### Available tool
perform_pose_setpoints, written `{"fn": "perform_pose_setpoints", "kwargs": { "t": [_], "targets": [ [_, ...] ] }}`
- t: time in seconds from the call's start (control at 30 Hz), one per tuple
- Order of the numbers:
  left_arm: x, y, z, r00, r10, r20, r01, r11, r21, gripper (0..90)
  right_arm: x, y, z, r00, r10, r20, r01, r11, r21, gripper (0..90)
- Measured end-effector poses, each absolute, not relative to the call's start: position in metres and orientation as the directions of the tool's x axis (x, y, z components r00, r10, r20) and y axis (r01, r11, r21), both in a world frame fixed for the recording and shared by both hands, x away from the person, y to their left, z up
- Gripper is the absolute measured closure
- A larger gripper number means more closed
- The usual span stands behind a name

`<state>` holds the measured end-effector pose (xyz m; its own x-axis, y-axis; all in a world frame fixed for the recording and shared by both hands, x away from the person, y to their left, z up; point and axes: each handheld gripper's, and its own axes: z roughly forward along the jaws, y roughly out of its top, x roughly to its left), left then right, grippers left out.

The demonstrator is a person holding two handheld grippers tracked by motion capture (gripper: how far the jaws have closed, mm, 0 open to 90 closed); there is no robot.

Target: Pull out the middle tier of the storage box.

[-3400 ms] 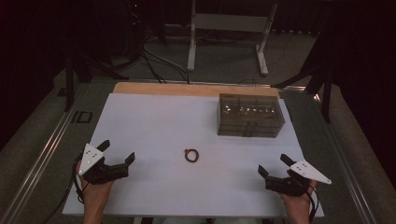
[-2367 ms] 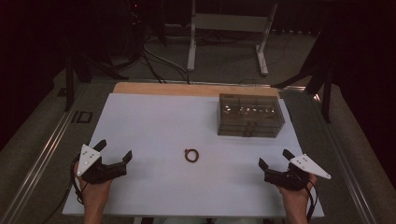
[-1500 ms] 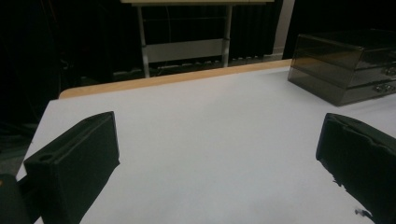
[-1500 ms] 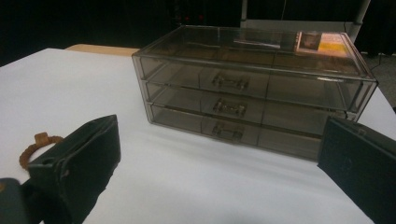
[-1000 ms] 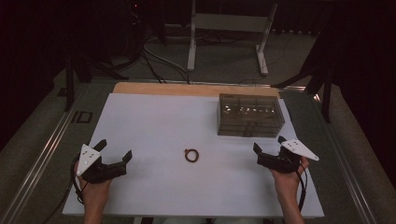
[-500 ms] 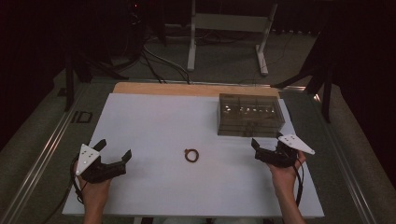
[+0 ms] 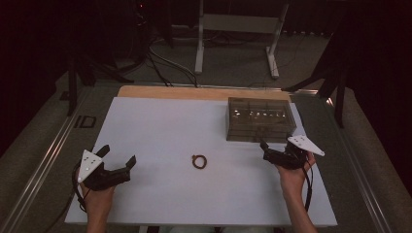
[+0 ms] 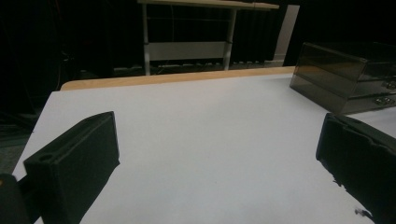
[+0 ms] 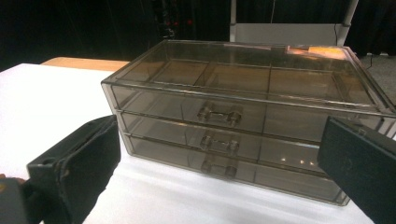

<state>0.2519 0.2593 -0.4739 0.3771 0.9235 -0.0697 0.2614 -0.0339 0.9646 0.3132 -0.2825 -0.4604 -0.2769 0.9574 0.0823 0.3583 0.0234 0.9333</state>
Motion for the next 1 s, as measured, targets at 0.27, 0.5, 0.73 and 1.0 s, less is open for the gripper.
{"fn": "perform_pose_setpoints", "kwargs": {
  "t": [0.27,0.5,0.73,1.0],
  "targets": [
    [0.253,0.258,-0.474,0.376,0.924,-0.063,0.267,-0.043,0.963,0.8,0.320,-0.280,-0.460,-0.266,0.961,0.078,0.356,0.022,0.934,0.0],
    [0.253,0.258,-0.475,0.375,0.925,-0.068,0.275,-0.041,0.961,0.8,0.325,-0.277,-0.459,-0.258,0.962,0.087,0.355,0.011,0.935,0.0],
    [0.253,0.258,-0.475,0.377,0.924,-0.064,0.277,-0.047,0.960,0.9,0.330,-0.269,-0.458,-0.259,0.962,0.080,0.351,0.017,0.936,0.0],
    [0.253,0.258,-0.475,0.376,0.924,-0.067,0.278,-0.043,0.960,0.9,0.337,-0.262,-0.463,-0.245,0.967,0.076,0.347,0.014,0.938,0.0]
  ]
}}
